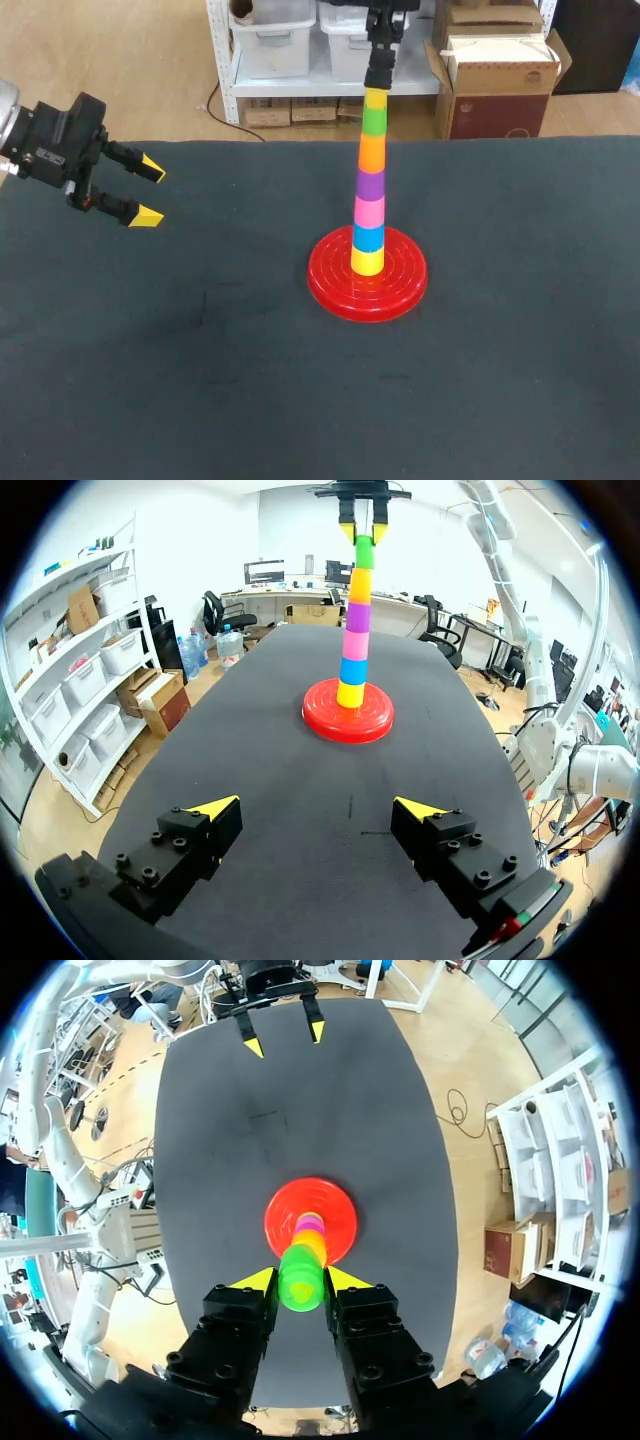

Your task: Pick up and stack the cylinders on the red base in this order: pink,purple,orange,green

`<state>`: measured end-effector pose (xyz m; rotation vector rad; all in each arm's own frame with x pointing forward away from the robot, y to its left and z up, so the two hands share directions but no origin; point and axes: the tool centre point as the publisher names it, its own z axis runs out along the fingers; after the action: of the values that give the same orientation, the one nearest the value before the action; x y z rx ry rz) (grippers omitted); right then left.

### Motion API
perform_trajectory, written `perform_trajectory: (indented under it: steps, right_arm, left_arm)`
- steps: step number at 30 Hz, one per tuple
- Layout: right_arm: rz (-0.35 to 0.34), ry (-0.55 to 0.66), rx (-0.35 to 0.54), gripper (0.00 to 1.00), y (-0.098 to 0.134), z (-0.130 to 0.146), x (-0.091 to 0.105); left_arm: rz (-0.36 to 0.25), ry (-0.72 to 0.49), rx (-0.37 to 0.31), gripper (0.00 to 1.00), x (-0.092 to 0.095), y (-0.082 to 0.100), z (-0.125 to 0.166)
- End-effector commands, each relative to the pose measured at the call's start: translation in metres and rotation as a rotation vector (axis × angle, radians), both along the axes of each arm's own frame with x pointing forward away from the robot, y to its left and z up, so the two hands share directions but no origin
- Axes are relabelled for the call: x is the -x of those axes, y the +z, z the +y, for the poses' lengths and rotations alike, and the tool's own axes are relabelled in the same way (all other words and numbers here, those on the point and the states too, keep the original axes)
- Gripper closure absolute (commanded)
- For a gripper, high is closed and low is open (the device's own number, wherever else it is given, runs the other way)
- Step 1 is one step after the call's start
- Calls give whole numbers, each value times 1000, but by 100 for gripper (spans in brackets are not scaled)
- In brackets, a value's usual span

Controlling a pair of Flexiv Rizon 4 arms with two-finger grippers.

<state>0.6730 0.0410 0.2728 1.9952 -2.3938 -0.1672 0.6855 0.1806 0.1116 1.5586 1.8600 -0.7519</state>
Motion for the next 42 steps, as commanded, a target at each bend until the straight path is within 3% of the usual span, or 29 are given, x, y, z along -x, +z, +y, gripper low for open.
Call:
perform_trajectory:
  steps: [1, 14, 31, 40, 42]
  right_arm:
    - [-10, -6, -4, 100, -1, -2, 1]
    - [-16, 3, -12, 100, 2, 0, 0]
    - [38, 11, 4, 100, -8, -3, 3]
    - [1, 17, 35, 100, -3, -6, 1]
    - [-21, -4, 48, 100, 9, -16, -1]
  left_arm:
    - [-5, 2, 2, 0, 1, -1, 0]
    - [-5, 2, 2, 0, 1, -1, 0]
    - [-5, 2, 2, 0, 1, -1, 0]
    - [-5, 2, 2, 0, 1, -1, 0]
    - [-5, 2, 2, 0, 1, -1, 0]
